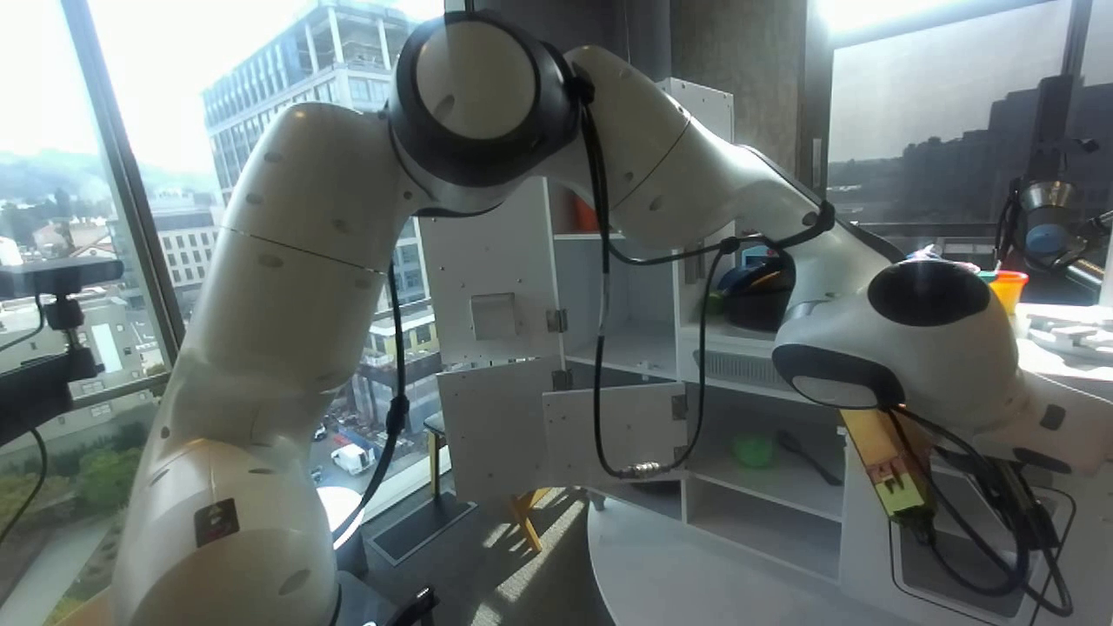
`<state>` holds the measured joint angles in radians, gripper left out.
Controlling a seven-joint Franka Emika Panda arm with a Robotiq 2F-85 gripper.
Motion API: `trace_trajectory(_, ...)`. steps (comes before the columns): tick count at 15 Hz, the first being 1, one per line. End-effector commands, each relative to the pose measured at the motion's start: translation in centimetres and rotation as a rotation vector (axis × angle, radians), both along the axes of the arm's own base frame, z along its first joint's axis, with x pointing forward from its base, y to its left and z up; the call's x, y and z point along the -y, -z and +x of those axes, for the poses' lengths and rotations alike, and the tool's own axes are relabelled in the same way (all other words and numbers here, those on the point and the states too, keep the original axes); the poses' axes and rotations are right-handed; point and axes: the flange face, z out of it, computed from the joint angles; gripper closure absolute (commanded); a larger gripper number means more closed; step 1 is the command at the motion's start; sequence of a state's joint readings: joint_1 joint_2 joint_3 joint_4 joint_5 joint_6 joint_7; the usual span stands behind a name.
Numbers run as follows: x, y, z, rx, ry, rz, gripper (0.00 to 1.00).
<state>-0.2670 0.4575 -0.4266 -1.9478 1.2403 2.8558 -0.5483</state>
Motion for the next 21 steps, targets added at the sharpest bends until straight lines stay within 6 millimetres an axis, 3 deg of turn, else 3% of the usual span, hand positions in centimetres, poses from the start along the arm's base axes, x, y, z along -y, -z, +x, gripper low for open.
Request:
trace_trajectory(1, 0.1, -0.3, 0.9, 0.092, 0.004, 0.02, 0.0)
trace_trajectory(7, -0.3, 2.7, 1.4, 0.038, 0.018, 0.031, 0.0)
trace_trajectory(13, 0.4, 0.7, -0.6, 0.009, 0.002, -0.006, 0.0)
trace_trajectory(16, 1.0, 0.7, -1.5, -0.055, -0.027, -0.048, 0.0)
trace_trajectory(21, 3.6, 0.1, -4.4, -0.1, -0.01, -0.099, 0.0)
